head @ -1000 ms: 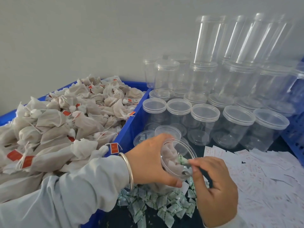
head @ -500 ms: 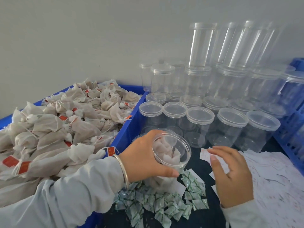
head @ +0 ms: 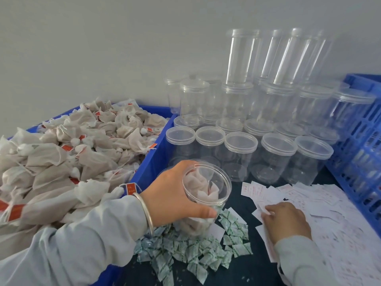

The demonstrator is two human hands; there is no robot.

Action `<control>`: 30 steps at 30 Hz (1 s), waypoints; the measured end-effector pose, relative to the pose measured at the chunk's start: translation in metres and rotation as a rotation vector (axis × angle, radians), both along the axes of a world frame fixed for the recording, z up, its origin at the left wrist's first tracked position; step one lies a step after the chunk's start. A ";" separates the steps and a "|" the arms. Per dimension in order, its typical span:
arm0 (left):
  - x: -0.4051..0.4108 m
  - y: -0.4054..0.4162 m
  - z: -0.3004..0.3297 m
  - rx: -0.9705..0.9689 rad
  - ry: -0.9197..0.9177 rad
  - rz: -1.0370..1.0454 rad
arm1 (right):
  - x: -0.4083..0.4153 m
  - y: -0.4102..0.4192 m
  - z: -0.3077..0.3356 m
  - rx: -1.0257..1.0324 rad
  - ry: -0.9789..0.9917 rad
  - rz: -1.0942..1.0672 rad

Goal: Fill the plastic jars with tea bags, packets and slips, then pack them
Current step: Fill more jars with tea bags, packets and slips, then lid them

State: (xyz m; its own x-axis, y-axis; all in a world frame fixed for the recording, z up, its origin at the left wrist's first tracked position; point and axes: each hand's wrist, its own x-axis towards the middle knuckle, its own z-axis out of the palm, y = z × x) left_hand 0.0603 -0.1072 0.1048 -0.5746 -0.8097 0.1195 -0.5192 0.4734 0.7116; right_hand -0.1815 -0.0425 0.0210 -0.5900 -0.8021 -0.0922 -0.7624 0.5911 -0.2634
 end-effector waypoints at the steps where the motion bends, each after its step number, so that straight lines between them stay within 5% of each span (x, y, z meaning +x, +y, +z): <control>1: 0.000 0.000 0.000 -0.001 -0.003 0.000 | -0.001 0.000 -0.001 -0.032 -0.010 -0.011; 8: 0.000 0.000 0.000 0.000 -0.031 -0.021 | 0.001 -0.001 -0.004 -0.248 -0.052 -0.051; 16: -0.003 -0.002 -0.004 0.026 -0.095 -0.053 | 0.028 0.005 0.011 -0.848 -0.277 -0.008; 23: -0.003 -0.005 -0.008 0.028 -0.151 -0.073 | 0.069 0.010 0.036 -1.291 -0.266 0.381; 30: -0.004 -0.004 -0.006 0.030 -0.150 -0.081 | 0.095 0.005 0.026 -1.099 -0.375 0.523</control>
